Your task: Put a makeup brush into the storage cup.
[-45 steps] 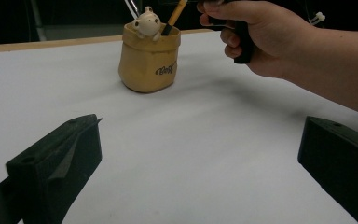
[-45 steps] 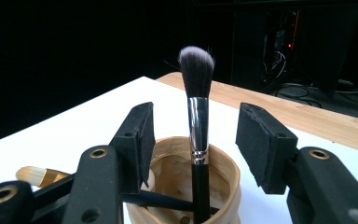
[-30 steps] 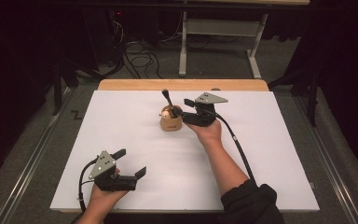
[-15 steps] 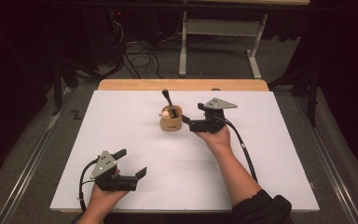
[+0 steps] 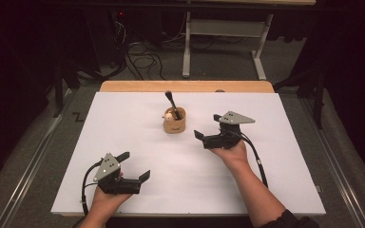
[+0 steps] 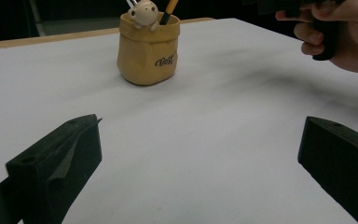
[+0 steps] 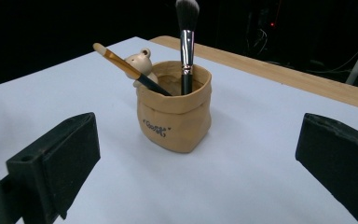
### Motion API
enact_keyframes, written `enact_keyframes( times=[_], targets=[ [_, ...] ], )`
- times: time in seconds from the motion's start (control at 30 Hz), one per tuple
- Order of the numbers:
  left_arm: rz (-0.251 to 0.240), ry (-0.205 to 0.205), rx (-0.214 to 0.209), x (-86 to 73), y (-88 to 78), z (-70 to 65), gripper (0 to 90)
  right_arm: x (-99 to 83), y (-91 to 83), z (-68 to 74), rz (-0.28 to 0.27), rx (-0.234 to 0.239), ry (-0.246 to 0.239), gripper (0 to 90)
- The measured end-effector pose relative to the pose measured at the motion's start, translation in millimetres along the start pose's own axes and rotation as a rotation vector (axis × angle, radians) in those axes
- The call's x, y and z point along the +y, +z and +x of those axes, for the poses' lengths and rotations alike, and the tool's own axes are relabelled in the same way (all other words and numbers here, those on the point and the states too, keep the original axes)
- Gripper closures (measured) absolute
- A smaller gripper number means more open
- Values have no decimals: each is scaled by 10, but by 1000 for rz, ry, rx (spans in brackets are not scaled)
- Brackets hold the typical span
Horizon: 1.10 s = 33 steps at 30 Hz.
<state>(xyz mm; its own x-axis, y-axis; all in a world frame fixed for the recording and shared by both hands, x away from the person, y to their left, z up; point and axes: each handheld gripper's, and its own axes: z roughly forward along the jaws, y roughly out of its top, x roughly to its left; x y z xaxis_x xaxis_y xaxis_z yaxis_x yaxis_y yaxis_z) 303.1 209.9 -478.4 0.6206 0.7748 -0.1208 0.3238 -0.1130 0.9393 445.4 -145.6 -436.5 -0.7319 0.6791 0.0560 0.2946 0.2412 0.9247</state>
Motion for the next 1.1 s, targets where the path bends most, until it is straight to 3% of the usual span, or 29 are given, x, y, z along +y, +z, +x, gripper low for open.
enact_keyframes(
  times=[0.4, 1.1],
  targets=[
    [5, -3, -3, -7, 10, 3, 4, -157, -383, 27, -25, 4, 8, 2],
    [0, -24, 12, -21, 1, 25, 4, -652, -1355, -143, -46, -63, 7, 2]
  ],
)
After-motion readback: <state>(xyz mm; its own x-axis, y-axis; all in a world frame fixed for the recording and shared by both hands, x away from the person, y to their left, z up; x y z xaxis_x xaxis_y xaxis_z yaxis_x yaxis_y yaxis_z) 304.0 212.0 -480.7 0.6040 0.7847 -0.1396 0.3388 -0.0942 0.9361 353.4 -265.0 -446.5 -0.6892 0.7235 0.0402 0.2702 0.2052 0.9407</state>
